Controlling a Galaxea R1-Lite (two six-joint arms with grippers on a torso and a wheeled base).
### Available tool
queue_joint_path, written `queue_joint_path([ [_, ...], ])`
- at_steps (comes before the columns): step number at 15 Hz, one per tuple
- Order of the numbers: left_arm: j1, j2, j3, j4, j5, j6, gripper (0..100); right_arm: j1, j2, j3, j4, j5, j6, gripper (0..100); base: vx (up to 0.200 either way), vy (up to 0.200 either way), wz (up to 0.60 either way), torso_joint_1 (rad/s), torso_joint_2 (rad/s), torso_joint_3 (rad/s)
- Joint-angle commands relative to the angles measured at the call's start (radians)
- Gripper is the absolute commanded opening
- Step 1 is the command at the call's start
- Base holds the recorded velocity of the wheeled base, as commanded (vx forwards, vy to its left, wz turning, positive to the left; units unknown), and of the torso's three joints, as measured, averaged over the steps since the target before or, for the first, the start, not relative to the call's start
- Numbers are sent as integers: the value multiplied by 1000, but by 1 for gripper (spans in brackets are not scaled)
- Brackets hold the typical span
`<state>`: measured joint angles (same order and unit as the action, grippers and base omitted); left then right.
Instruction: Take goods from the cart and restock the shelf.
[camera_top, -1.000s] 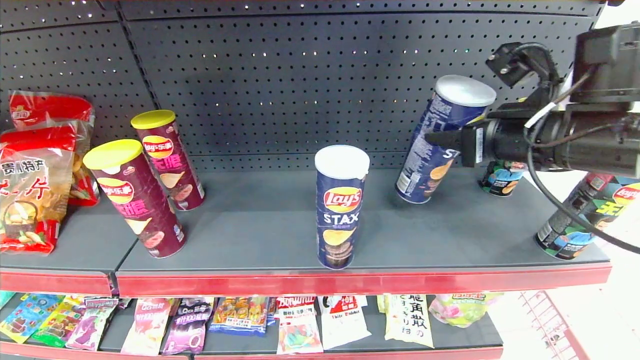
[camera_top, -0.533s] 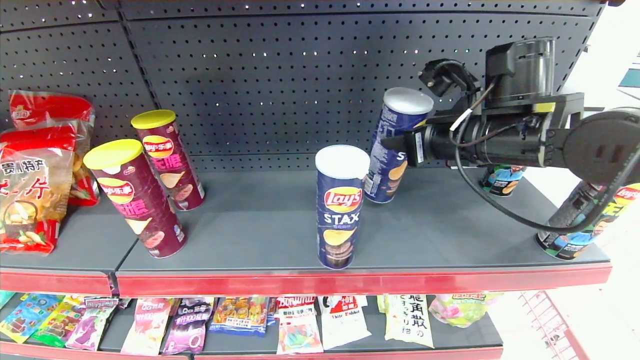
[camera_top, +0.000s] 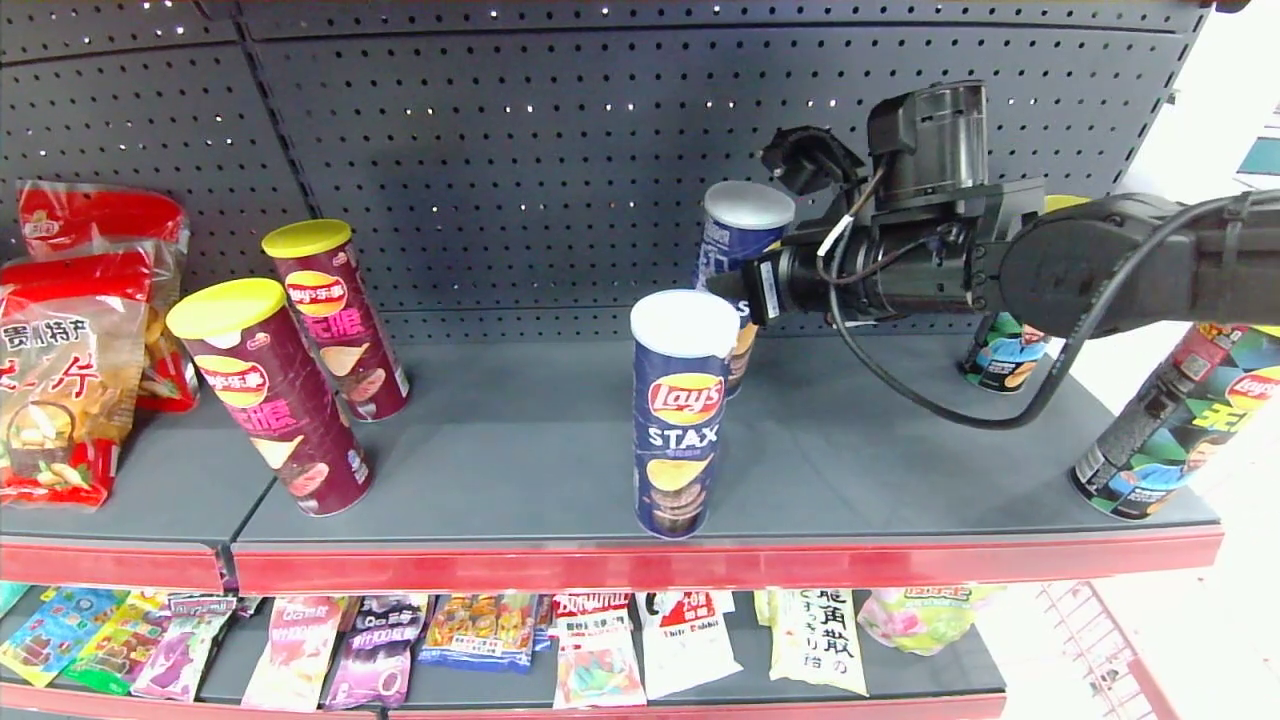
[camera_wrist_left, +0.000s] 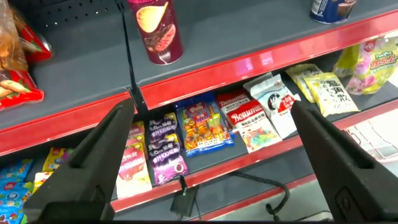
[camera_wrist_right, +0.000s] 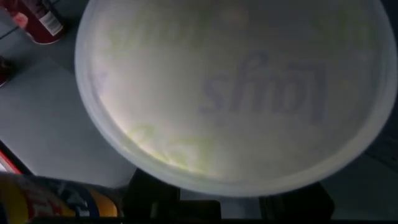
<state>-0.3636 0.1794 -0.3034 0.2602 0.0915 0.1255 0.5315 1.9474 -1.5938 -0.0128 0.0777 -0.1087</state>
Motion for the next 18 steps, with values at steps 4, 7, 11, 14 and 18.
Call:
queue_joint_path([
  [4, 0, 0, 1, 1, 2, -1, 100, 12, 73, -51, -1, 2, 0, 0, 0, 0, 0, 0, 0, 0],
  [7, 0, -4, 13, 1, 13, -1, 100, 24, 88, -69, 0, 4, 0, 0, 0, 0, 0, 0, 0, 0],
  [11, 0, -11, 17, 1, 14, -1, 100, 28, 108, -71, 0, 2, 0, 0, 0, 0, 0, 0, 0, 0],
  [14, 0, -11, 18, 1, 14, -1, 100, 38, 110, -72, 0, -2, 1, 0, 0, 0, 0, 0, 0, 0],
  [18, 0, -23, 30, 1, 14, -1, 100, 38, 111, -81, 2, -4, 1, 0, 0, 0, 0, 0, 0, 0],
])
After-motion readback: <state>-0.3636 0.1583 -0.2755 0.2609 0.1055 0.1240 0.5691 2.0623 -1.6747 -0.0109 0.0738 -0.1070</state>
